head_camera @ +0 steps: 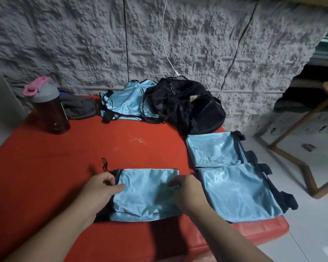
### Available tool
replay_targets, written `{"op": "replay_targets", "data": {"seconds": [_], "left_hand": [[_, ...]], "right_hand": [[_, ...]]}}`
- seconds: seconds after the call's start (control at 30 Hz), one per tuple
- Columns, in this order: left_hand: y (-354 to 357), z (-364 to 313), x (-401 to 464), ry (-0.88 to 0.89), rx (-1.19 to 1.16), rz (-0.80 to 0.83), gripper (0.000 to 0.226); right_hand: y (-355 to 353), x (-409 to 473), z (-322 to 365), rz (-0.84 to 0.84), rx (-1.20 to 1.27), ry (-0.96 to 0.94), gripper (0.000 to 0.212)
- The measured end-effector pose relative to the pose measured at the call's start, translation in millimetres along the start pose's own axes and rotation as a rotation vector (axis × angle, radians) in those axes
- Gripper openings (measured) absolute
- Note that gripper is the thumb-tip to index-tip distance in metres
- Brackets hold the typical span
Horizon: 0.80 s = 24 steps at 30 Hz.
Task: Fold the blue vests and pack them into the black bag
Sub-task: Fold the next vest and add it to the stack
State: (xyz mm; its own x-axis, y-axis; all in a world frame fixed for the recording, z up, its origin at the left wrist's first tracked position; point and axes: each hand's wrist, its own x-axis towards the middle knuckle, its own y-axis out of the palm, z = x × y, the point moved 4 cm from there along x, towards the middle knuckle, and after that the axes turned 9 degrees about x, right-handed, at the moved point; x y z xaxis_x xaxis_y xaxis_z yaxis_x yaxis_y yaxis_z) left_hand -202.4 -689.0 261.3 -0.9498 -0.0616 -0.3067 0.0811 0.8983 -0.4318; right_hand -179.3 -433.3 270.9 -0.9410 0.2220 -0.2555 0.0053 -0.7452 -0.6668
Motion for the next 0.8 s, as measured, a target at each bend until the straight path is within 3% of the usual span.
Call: {"op": "replay_targets", "data": {"seconds": [0.2,0.33,0.47,0.6,0.8], "left_hand": [[-0.9,-26.2,-12.0,0.066,-0.064,0.195,0.027],[10.1,-54.4,-9.0,0.171,-0.102,0.153,0.026],[52.5,-94.8,5.7,0.28,-0.114,0.16,0.043],[109.0,-133.9,30.9,0.363,-0.093,0.193,0.045],[179.7,-160.9,70.0,0.356,-0.068,0.286,0.051]], "right_hand": [[-20.9,14.4,8.2,0.023,0.013,-0.146,0.043],[-67.5,35.1,16.2,-0.042,0.082,-0.225,0.047],[-125.8,65.5,5.5,-0.053,0.205,-0.201,0.064],[-172.2,95.7,-17.3,-0.148,0.112,-0.167,0.079],[-201.5,117.7,-57.3,-0.212,0.012,-0.081,0.08]]}}
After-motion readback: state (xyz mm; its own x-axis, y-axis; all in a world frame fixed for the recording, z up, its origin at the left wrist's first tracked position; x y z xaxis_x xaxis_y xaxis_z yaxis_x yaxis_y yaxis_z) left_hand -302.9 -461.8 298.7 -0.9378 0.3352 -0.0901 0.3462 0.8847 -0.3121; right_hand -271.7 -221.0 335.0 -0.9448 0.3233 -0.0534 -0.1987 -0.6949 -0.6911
